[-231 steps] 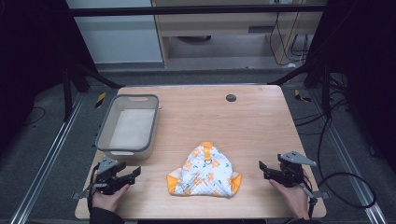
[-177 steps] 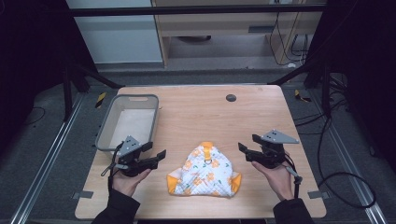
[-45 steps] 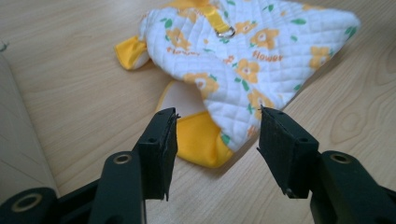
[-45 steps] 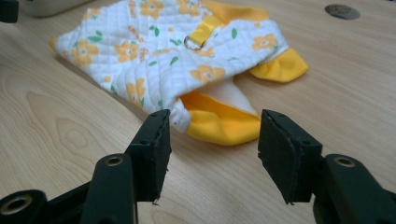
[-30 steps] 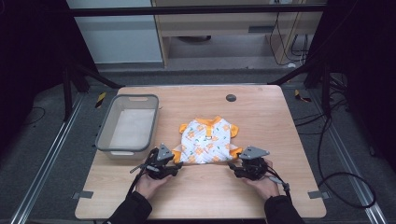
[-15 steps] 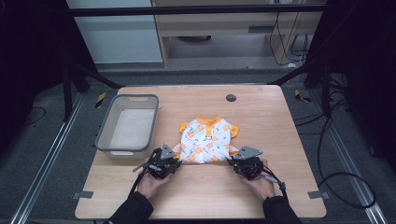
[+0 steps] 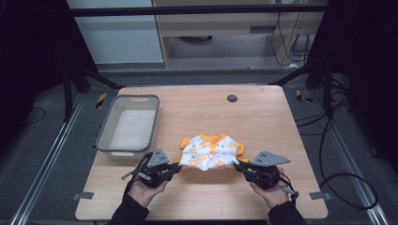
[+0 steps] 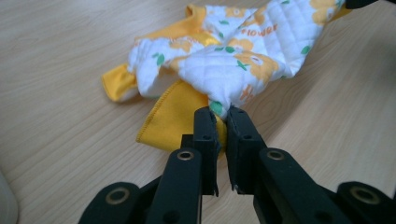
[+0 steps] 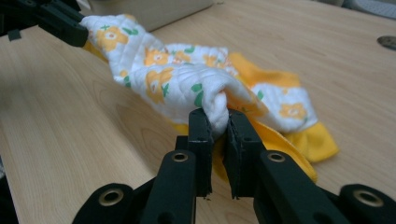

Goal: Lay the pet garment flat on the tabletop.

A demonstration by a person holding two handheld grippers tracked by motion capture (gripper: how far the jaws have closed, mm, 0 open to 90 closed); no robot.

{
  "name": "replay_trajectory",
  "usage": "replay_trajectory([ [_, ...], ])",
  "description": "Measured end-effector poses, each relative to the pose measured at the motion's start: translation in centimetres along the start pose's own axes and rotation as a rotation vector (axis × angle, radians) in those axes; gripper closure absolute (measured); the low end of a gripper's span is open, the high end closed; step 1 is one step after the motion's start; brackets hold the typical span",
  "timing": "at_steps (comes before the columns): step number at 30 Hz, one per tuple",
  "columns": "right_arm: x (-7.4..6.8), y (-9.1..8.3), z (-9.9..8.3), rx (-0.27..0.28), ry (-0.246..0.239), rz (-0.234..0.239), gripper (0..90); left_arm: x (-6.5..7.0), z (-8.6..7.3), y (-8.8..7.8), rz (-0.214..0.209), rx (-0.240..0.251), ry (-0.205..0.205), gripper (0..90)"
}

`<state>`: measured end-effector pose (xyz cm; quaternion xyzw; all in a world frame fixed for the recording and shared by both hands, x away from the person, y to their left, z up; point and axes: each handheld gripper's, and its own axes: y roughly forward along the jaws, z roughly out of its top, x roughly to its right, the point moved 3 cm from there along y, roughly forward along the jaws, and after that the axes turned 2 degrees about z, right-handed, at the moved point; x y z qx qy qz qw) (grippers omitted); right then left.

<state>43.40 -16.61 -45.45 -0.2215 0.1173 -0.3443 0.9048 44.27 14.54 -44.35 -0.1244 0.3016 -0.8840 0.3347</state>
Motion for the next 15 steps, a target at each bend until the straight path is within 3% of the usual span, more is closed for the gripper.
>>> replay_trajectory([
  [4,1.0,0.7,1.1,0.002,0.047,-0.015,81.0,-0.6,1.1,0.5,0.021,-0.002,-0.021,83.1],
  [5,1.5,1.2,1.4,-0.005,0.069,-0.029,80.5,-1.7,1.8,1.6,0.039,-0.015,-0.062,83.0],
  [9,4.4,4.6,1.3,-0.057,0.184,-0.131,79.0,-4.2,2.3,4.9,0.087,-0.038,-0.157,82.1],
  [11,5.6,6.6,0.6,-0.116,0.202,-0.175,78.8,-5.2,2.0,6.7,0.106,-0.055,-0.199,81.2],
  [15,6.6,8.4,-0.3,-0.134,0.198,-0.211,75.0,-6.3,1.5,8.6,0.129,-0.05,-0.225,77.1],
])
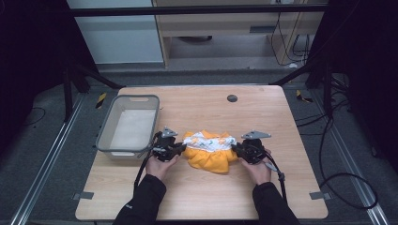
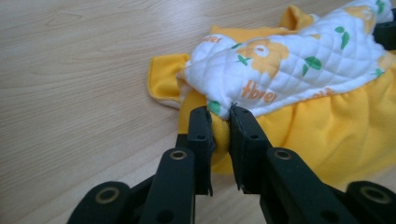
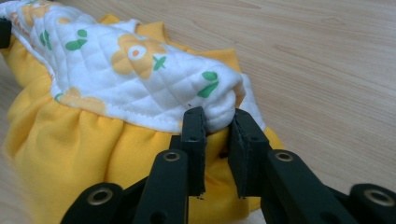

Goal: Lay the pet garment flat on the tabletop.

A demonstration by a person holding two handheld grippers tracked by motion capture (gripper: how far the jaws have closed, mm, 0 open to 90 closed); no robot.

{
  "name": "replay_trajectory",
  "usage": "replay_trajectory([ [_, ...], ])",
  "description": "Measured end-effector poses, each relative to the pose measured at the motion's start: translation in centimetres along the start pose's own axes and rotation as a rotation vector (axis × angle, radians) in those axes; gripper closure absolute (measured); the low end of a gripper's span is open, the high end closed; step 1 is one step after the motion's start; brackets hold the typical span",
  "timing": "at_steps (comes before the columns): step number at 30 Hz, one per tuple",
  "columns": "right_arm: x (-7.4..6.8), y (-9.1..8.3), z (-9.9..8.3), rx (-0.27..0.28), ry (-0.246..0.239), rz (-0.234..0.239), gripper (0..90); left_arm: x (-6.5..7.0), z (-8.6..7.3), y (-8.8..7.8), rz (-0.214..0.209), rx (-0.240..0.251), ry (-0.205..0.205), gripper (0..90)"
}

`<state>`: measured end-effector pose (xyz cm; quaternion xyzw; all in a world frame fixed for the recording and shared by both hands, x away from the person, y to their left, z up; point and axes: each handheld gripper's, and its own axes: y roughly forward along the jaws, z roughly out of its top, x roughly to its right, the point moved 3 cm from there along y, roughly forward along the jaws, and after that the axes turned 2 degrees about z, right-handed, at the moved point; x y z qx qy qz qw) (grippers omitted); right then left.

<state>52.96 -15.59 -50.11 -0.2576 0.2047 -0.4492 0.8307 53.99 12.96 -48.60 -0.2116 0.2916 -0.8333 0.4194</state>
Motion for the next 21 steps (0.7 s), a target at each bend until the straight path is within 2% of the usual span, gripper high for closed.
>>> replay_trajectory([
  [2,0.0,0.1,0.0,0.009,-0.001,-0.012,72.2,-0.3,0.0,0.2,-0.005,0.011,-0.012,71.1],
  [5,-0.1,-0.8,0.2,0.029,-0.022,-0.016,67.0,-0.4,0.1,-0.2,0.004,0.026,-0.001,57.3],
  [6,-0.1,-1.2,0.4,0.043,-0.026,-0.013,65.3,-0.6,0.2,-1.0,0.007,0.047,0.02,51.6],
  [9,0.0,-2.8,0.8,0.096,-0.043,0.0,60.9,-0.6,0.3,-2.6,-0.015,0.094,0.036,46.3],
  [13,0.1,-4.9,0.7,0.14,-0.062,0.017,57.3,-0.6,-0.4,-4.3,-0.029,0.114,0.071,41.9],
  [17,-0.1,-6.0,-0.4,0.13,-0.094,0.036,53.3,-0.8,-1.9,-4.8,-0.011,0.089,0.115,38.0],
  [21,-0.1,-5.8,-2.0,0.092,-0.109,0.047,51.2,-1.4,-3.1,-4.0,0.003,0.061,0.105,37.6],
])
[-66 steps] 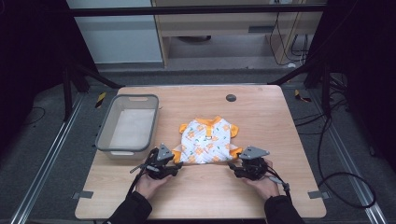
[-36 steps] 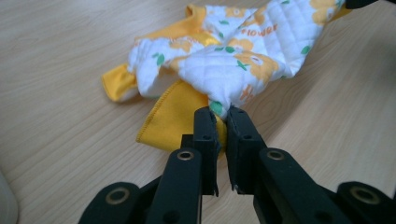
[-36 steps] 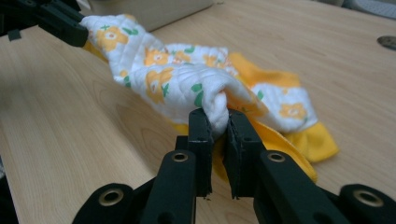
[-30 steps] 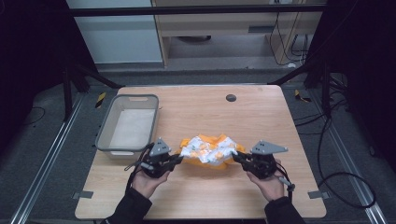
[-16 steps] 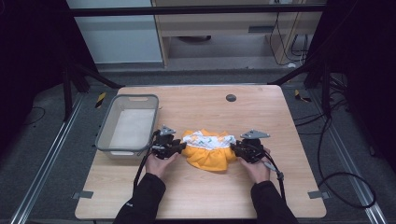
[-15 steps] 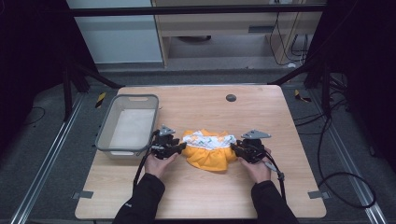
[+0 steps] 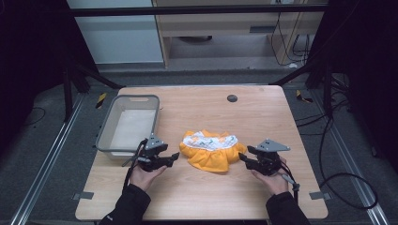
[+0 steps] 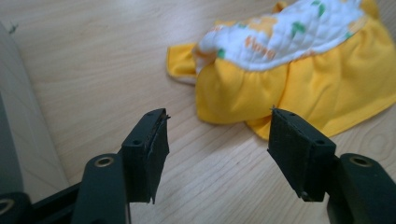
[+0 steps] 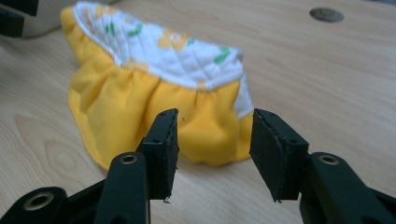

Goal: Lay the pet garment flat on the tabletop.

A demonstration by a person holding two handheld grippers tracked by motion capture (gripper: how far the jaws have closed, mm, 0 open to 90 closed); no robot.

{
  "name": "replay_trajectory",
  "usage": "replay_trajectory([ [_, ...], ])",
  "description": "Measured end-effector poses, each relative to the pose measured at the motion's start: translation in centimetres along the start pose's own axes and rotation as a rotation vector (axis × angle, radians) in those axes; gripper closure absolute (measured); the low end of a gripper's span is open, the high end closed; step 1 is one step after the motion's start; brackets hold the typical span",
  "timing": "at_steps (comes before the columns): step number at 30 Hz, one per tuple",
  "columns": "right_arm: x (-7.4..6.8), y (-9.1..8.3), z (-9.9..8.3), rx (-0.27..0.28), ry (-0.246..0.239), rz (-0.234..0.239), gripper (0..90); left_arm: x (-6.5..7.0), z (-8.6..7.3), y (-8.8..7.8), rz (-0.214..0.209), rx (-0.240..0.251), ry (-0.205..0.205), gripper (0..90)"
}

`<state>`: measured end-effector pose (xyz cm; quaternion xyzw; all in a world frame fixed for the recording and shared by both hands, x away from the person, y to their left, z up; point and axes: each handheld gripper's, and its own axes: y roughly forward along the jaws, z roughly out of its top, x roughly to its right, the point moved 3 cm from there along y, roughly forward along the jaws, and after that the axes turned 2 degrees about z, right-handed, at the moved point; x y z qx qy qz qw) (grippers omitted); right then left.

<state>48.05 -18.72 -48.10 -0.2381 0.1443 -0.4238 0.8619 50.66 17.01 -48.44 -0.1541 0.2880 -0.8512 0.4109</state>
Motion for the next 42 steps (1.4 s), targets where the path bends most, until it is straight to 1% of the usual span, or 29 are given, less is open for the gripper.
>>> replay_trajectory([
  [1,0.0,0.2,-0.4,-0.013,-0.004,-0.003,50.9,-0.1,-0.1,0.3,0.008,-0.008,0.006,37.7],
  [2,0.0,0.2,-0.4,-0.013,-0.004,-0.003,50.9,-0.1,-0.1,0.3,0.008,-0.008,0.006,38.3],
  [3,0.1,0.8,-1.0,-0.043,-0.007,-0.004,50.5,0.0,-0.3,0.9,0.014,-0.009,0.015,38.9],
  [5,0.1,1.3,-1.2,-0.058,-0.01,-0.003,50.1,0.2,-0.4,1.6,0.03,-0.02,0.039,39.2],
  [8,0.0,2.0,-1.4,-0.074,-0.012,-0.002,50.2,0.5,-0.5,2.4,0.016,-0.02,0.045,39.8],
  [10,-0.1,2.4,-1.4,-0.077,-0.015,0.002,50.4,0.7,-0.5,2.9,0.009,-0.016,0.055,40.0],
  [12,-0.1,2.7,-1.3,-0.079,-0.017,0.002,51.7,0.9,-0.3,3.4,0.002,-0.008,0.056,39.9],
  [14,-0.2,3.0,-1.3,-0.086,-0.017,0.0,53.2,1.2,-0.1,4.0,0.0,-0.007,0.071,40.1],
  [15,-0.2,3.0,-1.3,-0.086,-0.017,0.0,53.2,1.2,-0.1,4.0,0.0,-0.007,0.071,41.7],
  [16,-0.2,3.3,-1.3,-0.087,-0.025,-0.005,55.8,1.4,0.0,4.4,-0.007,-0.005,0.083,44.4],
  [17,-0.2,3.4,-1.3,-0.091,-0.025,-0.009,57.5,1.5,0.1,4.6,-0.006,-0.002,0.085,47.3],
  [18,-0.2,3.4,-1.3,-0.091,-0.025,-0.009,57.5,1.5,0.1,4.6,-0.006,-0.002,0.085,52.3],
  [19,0.0,3.5,-1.2,-0.087,-0.018,-0.012,59.7,1.6,0.2,4.8,-0.017,0.008,0.079,57.5],
  [21,0.3,3.6,-1.1,-0.08,-0.004,-0.016,58.3,1.7,0.2,5.0,-0.021,0.008,0.07,64.5],
  [23,0.5,3.5,-1.0,-0.069,-0.002,-0.028,56.2,1.7,0.2,5.1,-0.019,-0.002,0.08,71.1],
  [25,0.7,3.6,-1.0,-0.071,0.002,-0.027,56.9,1.8,0.1,5.1,-0.029,-0.012,0.067,79.3],
  [27,0.8,3.8,-1.1,-0.082,-0.008,-0.036,63.7,1.8,0.2,5.0,-0.042,-0.018,0.06,84.0],
  [29,0.8,3.8,-1.1,-0.1,-0.004,-0.033,75.2,2.0,0.3,4.7,-0.046,-0.021,0.06,85.1],
  [32,0.7,3.6,-1.1,-0.112,-0.012,-0.017,89.7,2.1,0.4,4.3,-0.053,-0.017,0.056,85.6],
  [34,0.6,3.3,-0.9,-0.108,0.008,0.002,90.0,2.1,0.5,3.9,-0.053,-0.013,0.057,85.8],
  [35,0.6,3.0,-0.8,-0.096,-0.001,0.005,90.0,2.2,0.6,3.7,-0.059,-0.007,0.055,85.8],
  [37,0.6,2.6,-0.5,-0.072,0.0,0.012,90.0,2.2,0.7,3.4,-0.066,-0.002,0.054,85.8],
  [39,0.7,2.3,-0.3,-0.044,-0.004,0.003,89.5,2.3,0.7,3.4,-0.064,-0.006,0.06,85.9],
  [40,0.7,2.3,-0.2,-0.038,0.001,-0.001,82.3,2.3,0.6,3.5,-0.064,-0.011,0.061,85.8],
  [41,0.9,2.4,-0.2,-0.028,-0.001,-0.016,73.9,2.3,0.6,3.6,-0.063,-0.017,0.064,85.8],
  [42,1.0,2.7,-0.2,-0.025,-0.004,-0.028,69.5,2.3,0.5,3.8,-0.061,-0.019,0.061,85.8],
])
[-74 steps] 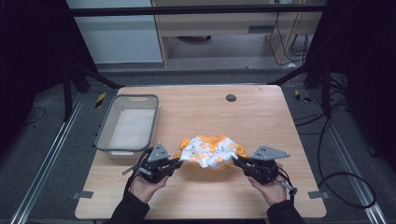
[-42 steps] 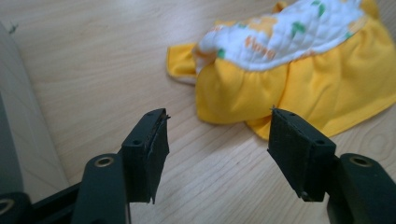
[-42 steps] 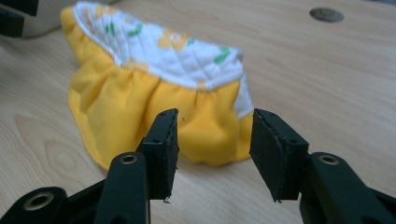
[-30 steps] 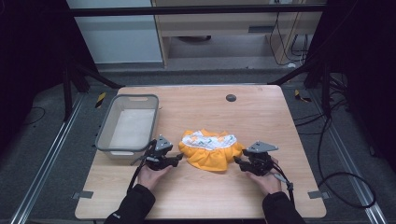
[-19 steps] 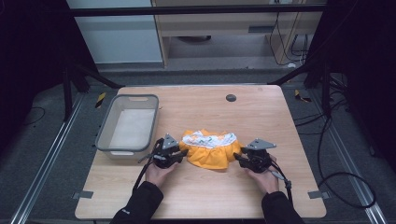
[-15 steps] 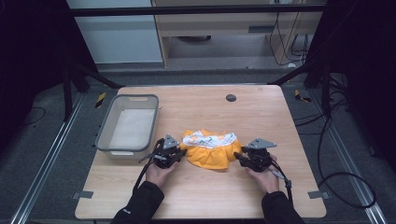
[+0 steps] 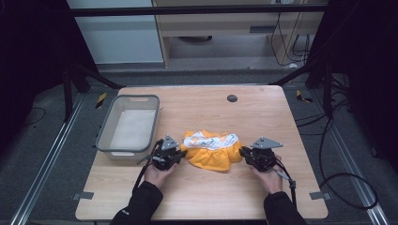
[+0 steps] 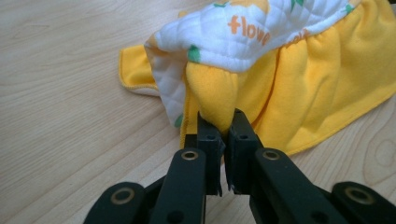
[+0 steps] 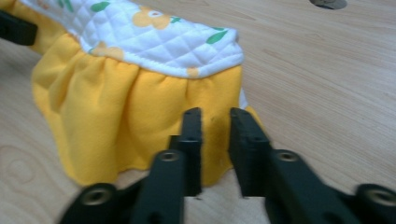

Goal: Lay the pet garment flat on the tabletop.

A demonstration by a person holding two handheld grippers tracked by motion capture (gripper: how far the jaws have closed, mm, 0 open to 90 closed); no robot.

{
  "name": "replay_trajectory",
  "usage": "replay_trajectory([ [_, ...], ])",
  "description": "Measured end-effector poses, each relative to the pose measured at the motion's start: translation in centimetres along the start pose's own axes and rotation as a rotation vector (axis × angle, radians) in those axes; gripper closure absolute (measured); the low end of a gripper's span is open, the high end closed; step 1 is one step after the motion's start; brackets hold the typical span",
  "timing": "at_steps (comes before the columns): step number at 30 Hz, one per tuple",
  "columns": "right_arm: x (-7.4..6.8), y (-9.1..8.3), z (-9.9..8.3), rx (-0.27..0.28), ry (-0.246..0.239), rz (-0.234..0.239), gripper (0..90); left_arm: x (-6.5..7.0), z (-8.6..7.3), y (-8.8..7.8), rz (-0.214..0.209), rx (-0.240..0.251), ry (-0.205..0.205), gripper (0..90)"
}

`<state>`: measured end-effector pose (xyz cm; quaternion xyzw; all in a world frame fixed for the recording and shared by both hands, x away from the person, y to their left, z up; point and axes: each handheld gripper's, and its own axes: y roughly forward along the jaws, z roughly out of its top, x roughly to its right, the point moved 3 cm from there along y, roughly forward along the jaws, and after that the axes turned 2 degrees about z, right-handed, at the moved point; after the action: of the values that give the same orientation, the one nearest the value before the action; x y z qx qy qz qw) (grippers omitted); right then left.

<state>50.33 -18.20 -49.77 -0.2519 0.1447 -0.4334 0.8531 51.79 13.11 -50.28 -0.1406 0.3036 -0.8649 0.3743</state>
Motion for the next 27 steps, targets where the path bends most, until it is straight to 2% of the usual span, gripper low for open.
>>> replay_trajectory([
  [1,0.1,0.2,0.0,-0.004,0.001,-0.006,65.1,0.0,0.0,0.1,0.001,-0.003,0.001,85.8],
  [2,0.1,0.2,0.0,-0.004,0.001,-0.006,65.1,0.0,0.0,0.1,0.001,-0.003,0.001,85.8],
  [3,0.1,0.8,-0.2,-0.013,0.01,-0.003,57.1,-0.1,-0.1,0.2,0.002,-0.005,0.0,85.8],
  [7,0.3,1.9,-0.4,-0.044,0.01,-0.018,54.8,-0.2,-0.1,0.3,0.003,-0.009,-0.001,85.7],
  [8,0.3,1.9,-0.4,-0.046,0.016,-0.016,57.1,-0.2,-0.2,0.3,0.001,-0.01,-0.004,85.7],
  [10,0.2,2.0,-0.5,-0.055,0.026,0.002,67.5,-0.2,-0.2,0.3,0.002,-0.014,-0.004,85.6],
  [12,0.1,1.9,-0.5,-0.069,0.015,0.002,81.5,-0.1,-0.2,0.3,0.002,-0.015,-0.004,85.6],
  [13,0.1,1.8,-0.5,-0.067,0.008,0.005,84.9,-0.2,-0.1,0.2,-0.001,-0.011,-0.004,85.6],
  [18,0.0,0.5,0.1,-0.029,0.013,0.019,87.3,-0.4,0.2,-0.8,-0.02,0.001,-0.023,85.6],
  [23,-0.8,-2.2,0.9,0.011,0.018,0.064,86.7,-0.1,0.8,-3.1,-0.056,0.034,-0.041,85.7],
  [26,-1.3,-3.8,1.0,0.032,0.022,0.101,86.3,0.6,1.0,-4.6,-0.064,0.027,-0.019,85.7],
  [27,-1.5,-4.4,1.0,0.032,0.032,0.111,86.4,0.9,0.9,-5.1,-0.079,0.026,-0.021,85.7],
])
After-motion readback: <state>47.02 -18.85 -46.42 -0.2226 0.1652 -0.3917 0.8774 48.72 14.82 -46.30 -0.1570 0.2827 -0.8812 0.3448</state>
